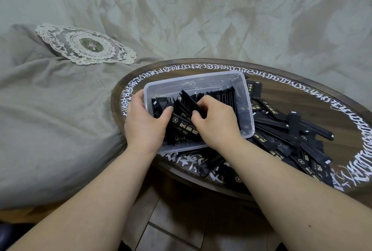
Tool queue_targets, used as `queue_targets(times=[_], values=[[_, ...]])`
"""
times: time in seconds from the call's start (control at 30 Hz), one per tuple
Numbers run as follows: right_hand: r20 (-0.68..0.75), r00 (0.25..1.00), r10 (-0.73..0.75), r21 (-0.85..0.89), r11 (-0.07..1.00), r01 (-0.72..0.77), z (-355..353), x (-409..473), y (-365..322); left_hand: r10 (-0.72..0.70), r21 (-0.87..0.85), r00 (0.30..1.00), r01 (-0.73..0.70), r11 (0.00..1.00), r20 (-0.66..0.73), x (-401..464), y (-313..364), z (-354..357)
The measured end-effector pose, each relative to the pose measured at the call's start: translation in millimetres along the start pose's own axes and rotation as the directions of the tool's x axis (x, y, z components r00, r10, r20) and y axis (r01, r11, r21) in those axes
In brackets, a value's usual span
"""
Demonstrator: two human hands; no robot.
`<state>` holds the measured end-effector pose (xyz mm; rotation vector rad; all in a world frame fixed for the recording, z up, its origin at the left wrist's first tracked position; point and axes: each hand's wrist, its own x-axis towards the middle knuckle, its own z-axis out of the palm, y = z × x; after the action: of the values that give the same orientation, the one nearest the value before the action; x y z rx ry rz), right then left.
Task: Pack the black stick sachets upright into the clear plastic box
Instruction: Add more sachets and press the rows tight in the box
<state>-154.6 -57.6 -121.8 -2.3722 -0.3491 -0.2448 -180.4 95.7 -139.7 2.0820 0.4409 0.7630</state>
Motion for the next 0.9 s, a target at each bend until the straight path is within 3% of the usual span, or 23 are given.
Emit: queue_targets(times=[0.13,0.27,0.63,0.7,0.83,0.9], values=[[0.074,0.997,-0.030,-0.065,0.997,0.035,4.0,-2.0,4.7,0.001,0.009,1.000,-0.001,1.000,0.003,-0.4,1.3,0.4],[0.086,0.996,-0.033,-0.077,0.996,0.040,2.4,0.1,5.2,0.000,0.003,1.000,0.000,1.000,0.002,-0.5,1.0,0.1],[0.108,0.991,-0.075,-0.356,0.928,0.109,-7.0,1.3,7.7,0.001,-0.013,1.000,-0.001,1.000,0.000,-0.3,2.0,0.4],[0.111,0.991,-0.072,-0.343,0.933,0.106,-7.8,-0.3,8.0,0.001,-0.014,1.000,-0.001,1.000,0.001,-0.5,2.1,0.0],[-0.069,0.998,0.004,-0.173,0.985,-0.016,-19.3,-3.0,15.2,-0.003,-0.014,1.000,0.003,1.000,0.005,0.9,0.2,-0.8],[-0.151,0.986,0.072,-0.170,0.981,-0.098,-31.1,-2.8,22.3,-0.007,-0.015,1.000,0.007,1.000,0.008,1.4,0.8,-0.5]])
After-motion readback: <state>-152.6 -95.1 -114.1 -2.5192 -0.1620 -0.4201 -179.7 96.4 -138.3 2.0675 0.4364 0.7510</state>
